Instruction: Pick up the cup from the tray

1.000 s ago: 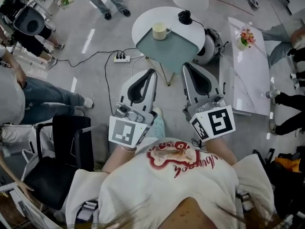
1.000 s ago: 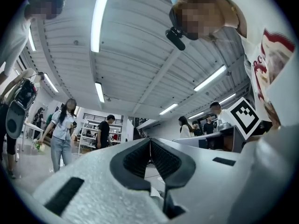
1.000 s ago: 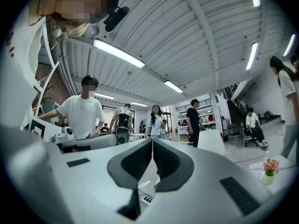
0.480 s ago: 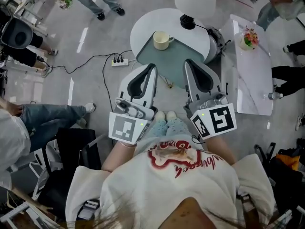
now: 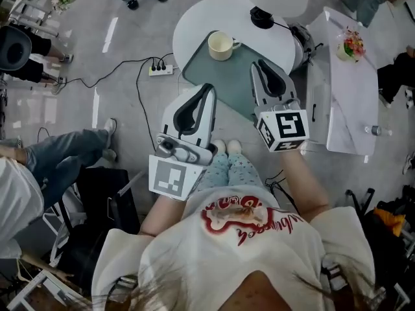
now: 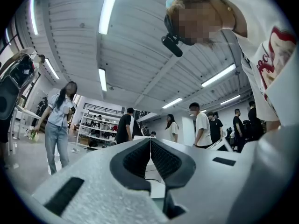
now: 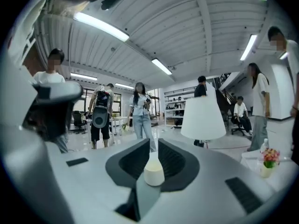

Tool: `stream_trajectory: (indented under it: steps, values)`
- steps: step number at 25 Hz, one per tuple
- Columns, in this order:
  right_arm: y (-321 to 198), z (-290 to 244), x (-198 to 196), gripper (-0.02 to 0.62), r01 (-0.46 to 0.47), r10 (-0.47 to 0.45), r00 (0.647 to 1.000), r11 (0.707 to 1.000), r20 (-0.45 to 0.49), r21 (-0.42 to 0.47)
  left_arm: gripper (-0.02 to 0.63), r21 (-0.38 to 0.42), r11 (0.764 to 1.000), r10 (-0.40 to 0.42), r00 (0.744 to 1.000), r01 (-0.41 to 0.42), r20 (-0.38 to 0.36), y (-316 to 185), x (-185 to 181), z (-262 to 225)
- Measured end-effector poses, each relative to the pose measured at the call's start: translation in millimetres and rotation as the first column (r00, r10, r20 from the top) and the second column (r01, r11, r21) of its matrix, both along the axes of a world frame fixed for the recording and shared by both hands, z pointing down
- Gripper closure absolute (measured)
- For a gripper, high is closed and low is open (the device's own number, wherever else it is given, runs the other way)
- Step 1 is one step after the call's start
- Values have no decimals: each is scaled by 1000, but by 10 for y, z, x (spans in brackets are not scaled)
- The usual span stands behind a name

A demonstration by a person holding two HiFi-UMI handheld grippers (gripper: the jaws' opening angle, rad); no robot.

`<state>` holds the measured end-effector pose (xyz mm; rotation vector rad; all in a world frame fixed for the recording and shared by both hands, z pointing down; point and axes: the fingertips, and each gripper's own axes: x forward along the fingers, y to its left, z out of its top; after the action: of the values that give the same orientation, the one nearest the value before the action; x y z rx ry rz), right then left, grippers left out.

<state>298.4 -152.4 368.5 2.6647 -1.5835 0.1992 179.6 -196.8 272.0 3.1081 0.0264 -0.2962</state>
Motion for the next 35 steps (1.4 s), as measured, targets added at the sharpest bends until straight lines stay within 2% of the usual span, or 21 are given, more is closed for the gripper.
stream_trajectory:
  steps: [2,5,9,12,17,20,22,26,31,35]
  values:
    - [-142,444,295,559,-18,19,999,999,28,-39,591,-30,1000,-2,1000,2,15,-19,72,136]
    - [-354,1072,714,487,-29,36,997,993,62,-111,591,-55,998,-8,999,10,46,-78,177,376]
    - [-541,1803,1047,485,-27,53,993,972,106,-234,591,-62,997,-28,996,34,85,-164,199,594]
    - [-660,2032,1128,485,-20,50,993,964,106,-266,591,-63,997,-44,993,51,109,-254,167,700]
    - [-907,2116,1229,486,1,19,997,960,69,-280,591,-73,995,-59,989,69,133,-332,163,818]
    - [-1053,2139,1280,486,36,-16,997,963,79,-266,591,-77,995,-52,987,64,150,-330,174,900]
    - [-1120,2134,1296,522,50,-28,996,966,90,-254,591,-78,995,-48,986,61,163,-336,167,948]
    - [-1123,2058,1314,552,4,29,985,980,167,-198,591,-73,995,-57,983,70,173,-387,164,945]
    - [-999,1782,1203,552,-34,73,981,977,181,-208,591,-39,996,-77,985,84,155,-451,127,774]
    - [-808,1209,1014,552,-40,77,972,985,222,-169,591,-1,994,-106,986,107,128,-497,92,506]
